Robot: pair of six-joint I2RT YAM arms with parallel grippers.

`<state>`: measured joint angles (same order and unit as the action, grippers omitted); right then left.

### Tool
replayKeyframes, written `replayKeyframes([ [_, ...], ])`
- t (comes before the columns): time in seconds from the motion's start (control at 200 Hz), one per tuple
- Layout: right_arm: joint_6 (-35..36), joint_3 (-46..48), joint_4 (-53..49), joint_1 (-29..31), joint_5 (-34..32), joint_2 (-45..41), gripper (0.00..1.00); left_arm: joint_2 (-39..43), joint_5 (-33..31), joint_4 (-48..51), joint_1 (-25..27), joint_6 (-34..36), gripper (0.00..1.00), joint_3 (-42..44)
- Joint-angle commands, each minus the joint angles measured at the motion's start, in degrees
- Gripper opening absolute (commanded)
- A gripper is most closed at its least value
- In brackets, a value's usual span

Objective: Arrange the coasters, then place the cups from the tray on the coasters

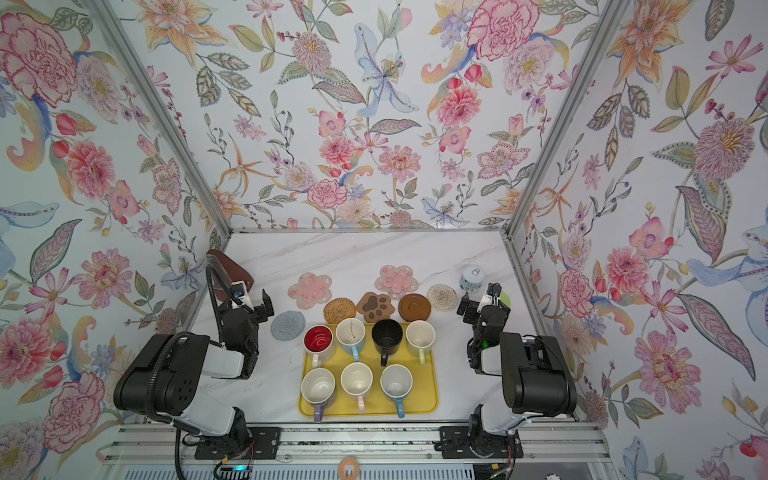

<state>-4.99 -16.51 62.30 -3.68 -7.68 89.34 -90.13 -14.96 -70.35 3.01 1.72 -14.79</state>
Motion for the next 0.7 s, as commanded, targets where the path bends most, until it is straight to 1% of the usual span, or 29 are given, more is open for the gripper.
replayKeyframes([
  [0.0,-0.6,-1.1,-0.4,-0.2,0.7,-0.7,0.99,-0.6,1.1,-0.5,0.1,0.4,0.99,-0.8],
  [0.595,-0.6,-0.9,-0.3,-0.2,0.7,-0.7,0.99,-0.6,1.0,-0.4,0.1,0.3,0.99,-0.8],
  [0.696,-0.9,-1.2,-1.0,-0.2,-0.2,-1.5,0.99,-0.7,-0.6,-2.6,0.5,0.6,0.99,0.1],
])
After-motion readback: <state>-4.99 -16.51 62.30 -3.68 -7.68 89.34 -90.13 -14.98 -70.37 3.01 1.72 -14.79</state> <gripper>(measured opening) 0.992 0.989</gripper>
